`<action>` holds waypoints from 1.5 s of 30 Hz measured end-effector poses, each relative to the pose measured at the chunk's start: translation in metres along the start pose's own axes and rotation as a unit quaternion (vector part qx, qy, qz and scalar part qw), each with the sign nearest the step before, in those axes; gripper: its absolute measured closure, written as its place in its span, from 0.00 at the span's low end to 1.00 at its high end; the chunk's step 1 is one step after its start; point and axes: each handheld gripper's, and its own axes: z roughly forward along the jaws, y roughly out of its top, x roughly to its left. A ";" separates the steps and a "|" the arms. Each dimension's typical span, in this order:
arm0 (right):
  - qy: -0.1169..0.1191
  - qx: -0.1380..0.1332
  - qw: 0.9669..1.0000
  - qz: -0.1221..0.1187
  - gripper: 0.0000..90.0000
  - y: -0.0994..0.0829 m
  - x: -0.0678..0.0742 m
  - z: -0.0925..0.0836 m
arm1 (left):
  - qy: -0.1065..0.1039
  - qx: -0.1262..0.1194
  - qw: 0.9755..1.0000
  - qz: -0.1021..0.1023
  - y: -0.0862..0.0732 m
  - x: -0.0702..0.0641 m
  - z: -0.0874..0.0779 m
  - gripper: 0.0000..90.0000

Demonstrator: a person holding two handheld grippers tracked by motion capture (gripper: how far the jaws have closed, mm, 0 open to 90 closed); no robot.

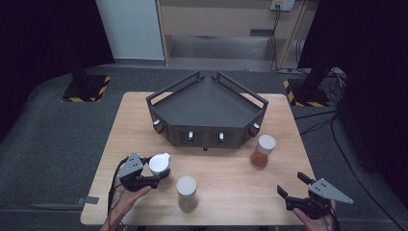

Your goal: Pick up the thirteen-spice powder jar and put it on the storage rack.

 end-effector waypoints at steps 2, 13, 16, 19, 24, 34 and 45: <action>0.000 0.001 1.000 -0.001 0.09 0.000 0.000 0.000 | -0.005 -0.003 1.000 0.002 0.008 0.002 0.000 0.33; 0.002 0.001 1.000 0.000 0.10 0.000 0.000 0.001 | -0.026 -0.001 1.000 0.011 0.062 0.012 0.007 0.33; 0.001 0.000 1.000 0.001 0.10 0.000 -0.001 0.000 | -0.027 0.001 1.000 0.013 0.077 0.012 0.011 0.33; 0.002 0.000 1.000 0.002 0.10 0.000 -0.001 0.000 | -0.029 -0.003 0.999 0.016 0.092 0.013 0.014 0.33; 0.003 0.000 1.000 0.002 0.10 0.000 -0.001 0.000 | -0.025 -0.012 1.000 0.004 0.118 0.019 0.019 0.33; 0.005 -0.001 1.000 0.004 0.10 -0.001 -0.002 0.001 | -0.003 -0.032 0.999 0.011 0.168 0.030 0.028 0.33; 0.008 0.000 1.000 0.005 0.10 -0.001 -0.003 0.001 | 0.076 -0.029 0.997 -0.010 0.194 0.047 0.060 0.33</action>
